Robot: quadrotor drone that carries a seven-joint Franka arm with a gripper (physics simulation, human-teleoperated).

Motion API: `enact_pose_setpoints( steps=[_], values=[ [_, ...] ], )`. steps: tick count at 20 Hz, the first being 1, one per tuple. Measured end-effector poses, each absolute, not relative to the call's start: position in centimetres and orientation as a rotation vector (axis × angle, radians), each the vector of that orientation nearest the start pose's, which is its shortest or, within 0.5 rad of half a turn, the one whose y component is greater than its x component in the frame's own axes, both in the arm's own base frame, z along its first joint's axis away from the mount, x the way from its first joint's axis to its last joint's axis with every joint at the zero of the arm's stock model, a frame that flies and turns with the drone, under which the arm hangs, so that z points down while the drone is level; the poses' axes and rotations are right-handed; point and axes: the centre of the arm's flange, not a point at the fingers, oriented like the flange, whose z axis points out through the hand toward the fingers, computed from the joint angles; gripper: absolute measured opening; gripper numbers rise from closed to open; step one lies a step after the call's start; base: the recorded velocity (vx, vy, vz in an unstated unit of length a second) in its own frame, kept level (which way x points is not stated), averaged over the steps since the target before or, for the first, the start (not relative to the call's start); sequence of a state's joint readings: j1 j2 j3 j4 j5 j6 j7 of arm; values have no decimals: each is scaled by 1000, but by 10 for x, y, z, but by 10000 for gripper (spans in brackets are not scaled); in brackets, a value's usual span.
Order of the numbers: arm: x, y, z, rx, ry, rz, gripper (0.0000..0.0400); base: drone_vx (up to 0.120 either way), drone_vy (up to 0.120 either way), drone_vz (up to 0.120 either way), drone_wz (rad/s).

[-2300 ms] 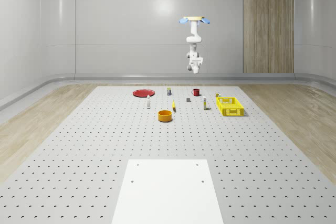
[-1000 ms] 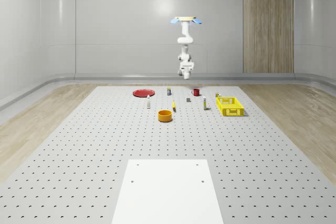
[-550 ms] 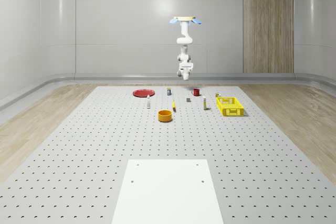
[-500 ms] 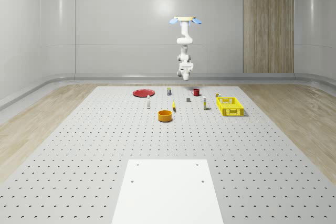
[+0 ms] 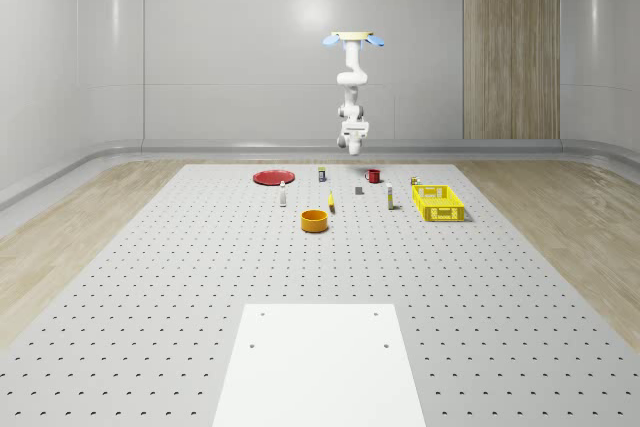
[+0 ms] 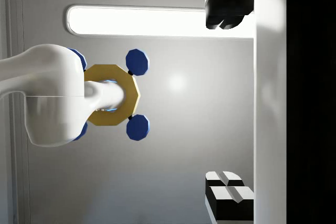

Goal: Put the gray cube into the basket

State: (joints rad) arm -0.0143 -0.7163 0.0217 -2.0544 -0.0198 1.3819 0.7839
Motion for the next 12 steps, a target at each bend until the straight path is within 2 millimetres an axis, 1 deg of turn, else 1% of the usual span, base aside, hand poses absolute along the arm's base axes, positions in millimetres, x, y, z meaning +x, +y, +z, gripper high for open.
enact_pose_setpoints(
  steps=[7,12],
  values=[
    [301,11,691,-2976,1234,-141,400,120,0,0,0],
    [301,25,688,-3092,1283,-246,400,120,0,0,0]
  ],
)
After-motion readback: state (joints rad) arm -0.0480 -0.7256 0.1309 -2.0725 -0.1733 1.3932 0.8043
